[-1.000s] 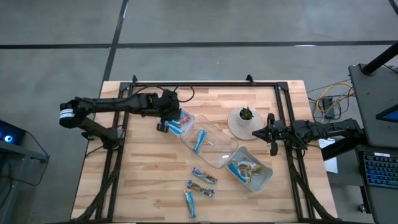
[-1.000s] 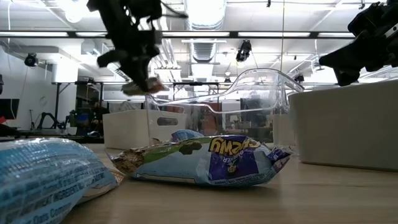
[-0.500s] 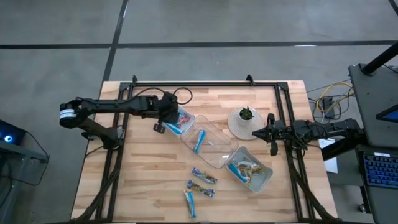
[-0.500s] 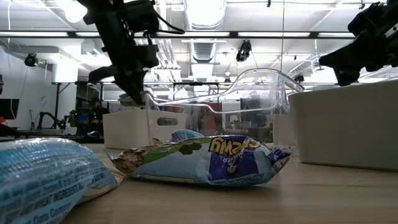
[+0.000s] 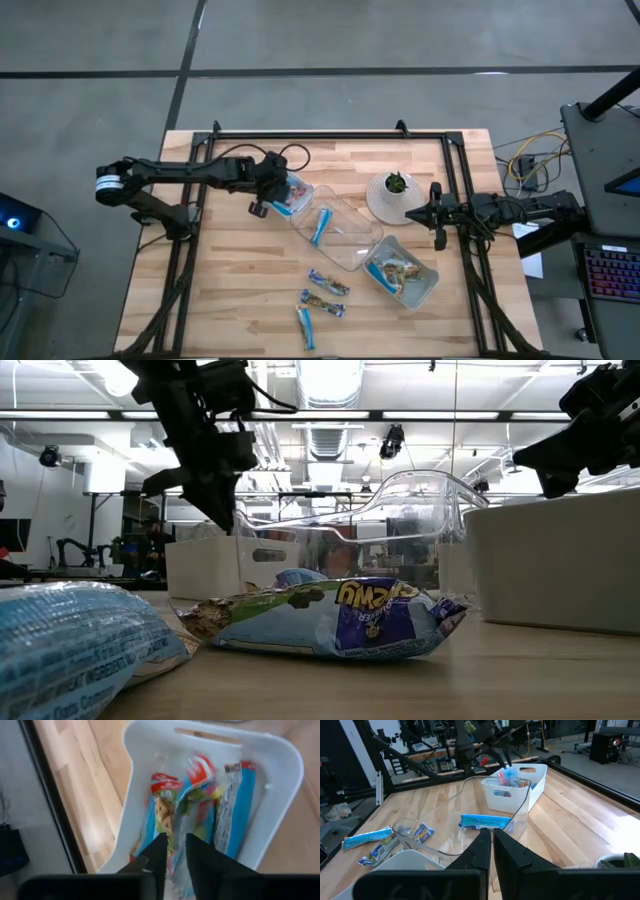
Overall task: Pick and place Granola Bars by type
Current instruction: Put the red granola bar into the white bin, then put the blue granola bar into the transparent bin
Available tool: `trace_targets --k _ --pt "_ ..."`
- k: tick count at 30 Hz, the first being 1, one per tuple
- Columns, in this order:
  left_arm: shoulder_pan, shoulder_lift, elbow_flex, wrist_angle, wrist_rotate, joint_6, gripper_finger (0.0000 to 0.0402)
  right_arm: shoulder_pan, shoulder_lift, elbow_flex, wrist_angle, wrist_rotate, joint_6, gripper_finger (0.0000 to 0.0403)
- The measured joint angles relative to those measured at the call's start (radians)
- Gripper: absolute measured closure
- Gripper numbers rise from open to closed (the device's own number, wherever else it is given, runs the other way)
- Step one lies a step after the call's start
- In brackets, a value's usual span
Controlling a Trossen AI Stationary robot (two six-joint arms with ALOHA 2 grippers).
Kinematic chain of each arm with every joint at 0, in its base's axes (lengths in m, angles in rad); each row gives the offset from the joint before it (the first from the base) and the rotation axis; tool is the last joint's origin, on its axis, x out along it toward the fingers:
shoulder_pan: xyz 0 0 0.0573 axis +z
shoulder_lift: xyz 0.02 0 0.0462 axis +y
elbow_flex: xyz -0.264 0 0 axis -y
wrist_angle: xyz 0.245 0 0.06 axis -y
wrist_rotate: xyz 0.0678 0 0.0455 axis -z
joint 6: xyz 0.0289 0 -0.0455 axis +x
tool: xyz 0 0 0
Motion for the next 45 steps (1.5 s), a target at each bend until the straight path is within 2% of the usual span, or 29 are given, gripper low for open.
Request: trace_targets --k 7,16,20,26,31,37,45 --pt "-0.018 0.0 -0.011 0.021 -0.006 -0.006 0.0294 0.0 0.0 0.0 0.0 0.0 0.0 0.039" --pt "-0.056 -0.001 -0.002 -0.008 -0.178 -0.018 0.0289 0.0 0.0 0.0 0.0 0.0 0.0 0.039" --pt "-0.079 -0.003 0.057 -0.097 -0.196 -0.049 0.0297 0.0 0.0 0.0 0.0 0.0 0.0 0.039" --pt "-0.119 -0.003 0.144 -0.171 -0.184 -0.183 0.0343 0.0 0.0 0.0 0.0 0.0 0.0 0.039" --pt "-0.167 -0.003 0.182 -0.194 -0.114 -0.264 0.0394 0.0 0.0 0.0 0.0 0.0 0.0 0.039" --pt "-0.267 -0.003 0.217 -0.224 -0.028 -0.346 0.0401 0.0 0.0 0.0 0.0 0.0 0.0 0.039" --pt "-0.442 -0.003 0.284 -0.228 0.026 -0.465 0.0401 0.0 0.0 0.0 0.0 0.0 0.0 0.039"
